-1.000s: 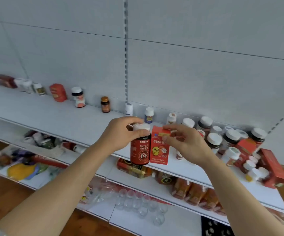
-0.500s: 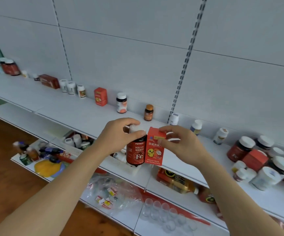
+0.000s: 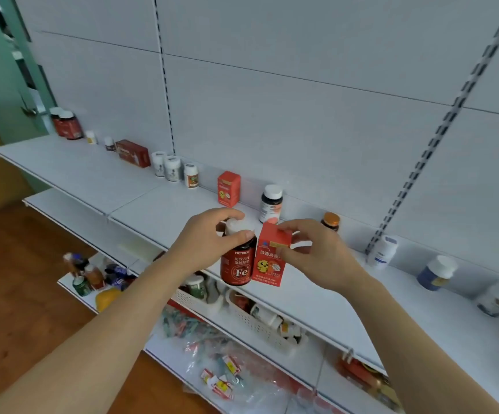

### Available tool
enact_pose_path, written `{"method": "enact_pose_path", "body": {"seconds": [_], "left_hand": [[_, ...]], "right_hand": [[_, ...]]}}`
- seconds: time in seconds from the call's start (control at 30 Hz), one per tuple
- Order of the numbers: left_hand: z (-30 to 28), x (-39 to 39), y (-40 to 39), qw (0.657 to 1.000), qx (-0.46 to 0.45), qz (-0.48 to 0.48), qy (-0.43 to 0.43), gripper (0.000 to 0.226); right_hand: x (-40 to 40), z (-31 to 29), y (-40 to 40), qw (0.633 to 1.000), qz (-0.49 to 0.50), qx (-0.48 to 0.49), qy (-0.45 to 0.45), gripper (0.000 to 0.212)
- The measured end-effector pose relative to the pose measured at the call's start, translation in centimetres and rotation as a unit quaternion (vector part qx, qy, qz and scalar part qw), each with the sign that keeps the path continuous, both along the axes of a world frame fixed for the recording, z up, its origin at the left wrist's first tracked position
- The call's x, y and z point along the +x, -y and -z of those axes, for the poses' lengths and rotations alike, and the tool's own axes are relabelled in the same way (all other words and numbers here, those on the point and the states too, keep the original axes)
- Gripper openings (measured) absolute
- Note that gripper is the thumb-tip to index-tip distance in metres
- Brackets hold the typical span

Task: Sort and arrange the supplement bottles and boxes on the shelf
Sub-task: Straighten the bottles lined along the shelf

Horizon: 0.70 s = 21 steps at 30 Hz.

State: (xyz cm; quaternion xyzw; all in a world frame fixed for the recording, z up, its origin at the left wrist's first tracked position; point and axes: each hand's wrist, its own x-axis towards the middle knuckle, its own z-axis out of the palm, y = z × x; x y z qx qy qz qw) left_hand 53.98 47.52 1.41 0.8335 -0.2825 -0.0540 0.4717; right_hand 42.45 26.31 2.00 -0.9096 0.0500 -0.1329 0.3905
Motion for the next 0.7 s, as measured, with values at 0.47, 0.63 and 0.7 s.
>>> {"method": "enact_pose_path", "body": {"seconds": [0.47,0.63,0.7], "left_hand": [[1.8,15.4,-1.4,1.0,0.022,0.016,-0.012,0.035],[2.9,21.6,-2.1,0.998,0.014,0.051,-0.018,0.037],[2.9,23.8,-2.4,0.997,0.009,0.072,-0.024,0.037]], "right_hand": [[18.4,4.1,-0.4,0.991,0.005,-0.13,-0.025,0.044],[22.0,6.1,-2.1,0.986,0.063,-0.142,-0.065,0.038],[22.6,6.7,-2.8,0.977,0.085,-0.178,-0.078,0.034]]}}
